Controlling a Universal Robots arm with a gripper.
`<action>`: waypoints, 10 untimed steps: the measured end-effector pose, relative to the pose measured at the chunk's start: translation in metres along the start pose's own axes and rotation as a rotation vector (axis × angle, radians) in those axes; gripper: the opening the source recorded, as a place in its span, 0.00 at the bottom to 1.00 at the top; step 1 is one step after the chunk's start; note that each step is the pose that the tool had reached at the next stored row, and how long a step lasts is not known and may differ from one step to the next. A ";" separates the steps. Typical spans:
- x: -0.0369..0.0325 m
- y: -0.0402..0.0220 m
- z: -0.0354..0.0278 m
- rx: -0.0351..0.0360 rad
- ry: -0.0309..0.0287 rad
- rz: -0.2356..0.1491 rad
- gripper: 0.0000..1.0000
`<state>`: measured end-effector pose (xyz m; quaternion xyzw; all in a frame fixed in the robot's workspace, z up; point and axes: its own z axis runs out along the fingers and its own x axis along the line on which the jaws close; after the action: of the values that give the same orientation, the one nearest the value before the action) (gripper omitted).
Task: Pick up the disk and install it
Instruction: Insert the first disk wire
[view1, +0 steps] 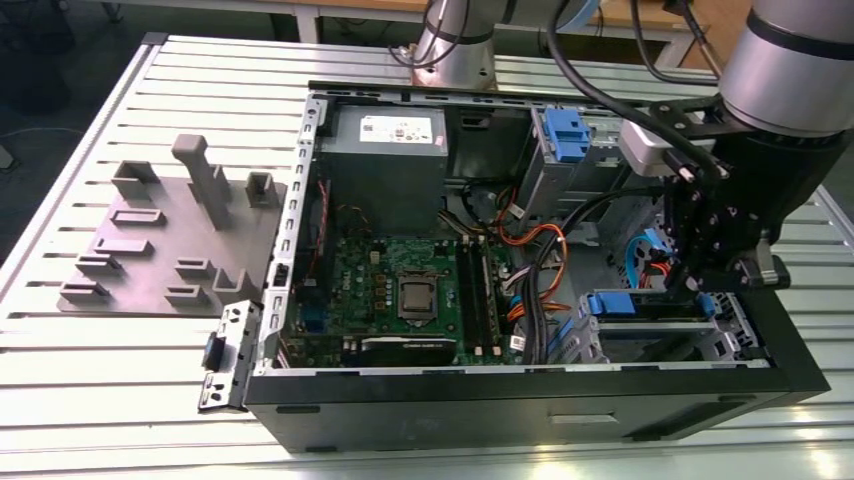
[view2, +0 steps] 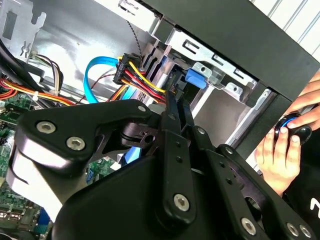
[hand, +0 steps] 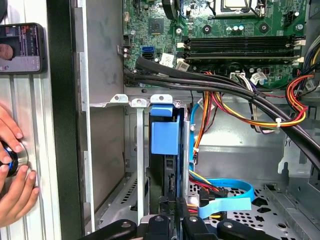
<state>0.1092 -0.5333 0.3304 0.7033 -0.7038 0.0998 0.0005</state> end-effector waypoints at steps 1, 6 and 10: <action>0.0000 0.0000 0.0003 -0.0001 0.0001 0.000 0.16; 0.0000 0.0001 0.0005 -0.0001 -0.0002 0.001 0.16; -0.0001 0.0000 -0.0003 -0.0003 -0.0001 0.002 0.16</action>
<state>0.1092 -0.5331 0.3307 0.7025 -0.7047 0.0996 0.0005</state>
